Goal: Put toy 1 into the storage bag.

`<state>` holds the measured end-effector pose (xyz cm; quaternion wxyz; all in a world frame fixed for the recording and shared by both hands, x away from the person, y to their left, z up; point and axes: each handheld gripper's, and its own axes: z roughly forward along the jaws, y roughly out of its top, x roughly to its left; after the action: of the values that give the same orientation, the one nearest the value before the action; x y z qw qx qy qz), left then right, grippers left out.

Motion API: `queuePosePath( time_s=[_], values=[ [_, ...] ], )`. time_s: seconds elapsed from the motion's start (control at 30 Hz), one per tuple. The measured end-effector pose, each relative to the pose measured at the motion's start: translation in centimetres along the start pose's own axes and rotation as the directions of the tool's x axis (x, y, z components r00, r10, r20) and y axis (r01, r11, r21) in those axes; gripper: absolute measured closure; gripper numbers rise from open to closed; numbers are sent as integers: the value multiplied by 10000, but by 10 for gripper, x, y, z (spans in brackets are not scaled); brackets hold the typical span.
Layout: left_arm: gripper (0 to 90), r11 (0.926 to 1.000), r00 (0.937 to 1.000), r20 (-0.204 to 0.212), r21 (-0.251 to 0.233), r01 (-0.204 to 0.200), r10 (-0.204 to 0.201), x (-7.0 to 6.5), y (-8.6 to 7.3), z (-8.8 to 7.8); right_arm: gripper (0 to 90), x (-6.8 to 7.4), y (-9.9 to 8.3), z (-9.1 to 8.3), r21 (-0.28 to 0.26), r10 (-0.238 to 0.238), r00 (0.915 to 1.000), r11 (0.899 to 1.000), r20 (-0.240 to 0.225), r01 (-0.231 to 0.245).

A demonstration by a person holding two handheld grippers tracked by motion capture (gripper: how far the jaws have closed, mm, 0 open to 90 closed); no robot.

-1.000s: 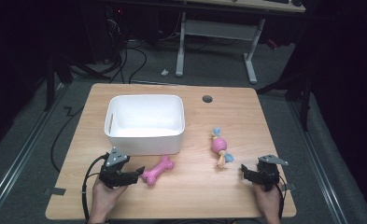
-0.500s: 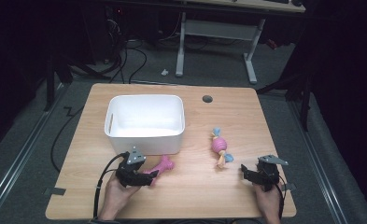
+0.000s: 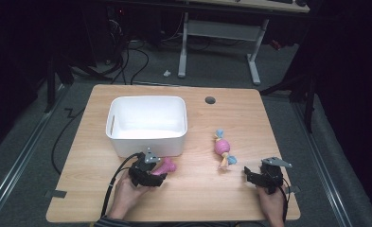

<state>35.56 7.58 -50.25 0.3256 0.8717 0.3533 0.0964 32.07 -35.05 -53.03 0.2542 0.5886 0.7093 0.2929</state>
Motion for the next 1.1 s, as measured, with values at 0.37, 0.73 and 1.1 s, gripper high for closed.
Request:
queuePosePath(
  time_s=[0.37, 0.73, 1.1],
  values=[
    [403, 9981, 9998, -204, 610, -4, 17, 2, 0, 7, 219, 0, 0, 0, 2, -3, 10000, 10000, -9, 3],
    [495, 9963, 9997, -62, 830, -233, 239, 1, 0, 11, 219, 0, 0, 0, 2, -4, 10000, 10000, -7, 4],
    [581, 9957, 9986, 106, 770, -516, 510, -1, -1, 10, 219, 0, 0, 0, 10, 3, 10000, 10000, -12, -3]
  ],
)
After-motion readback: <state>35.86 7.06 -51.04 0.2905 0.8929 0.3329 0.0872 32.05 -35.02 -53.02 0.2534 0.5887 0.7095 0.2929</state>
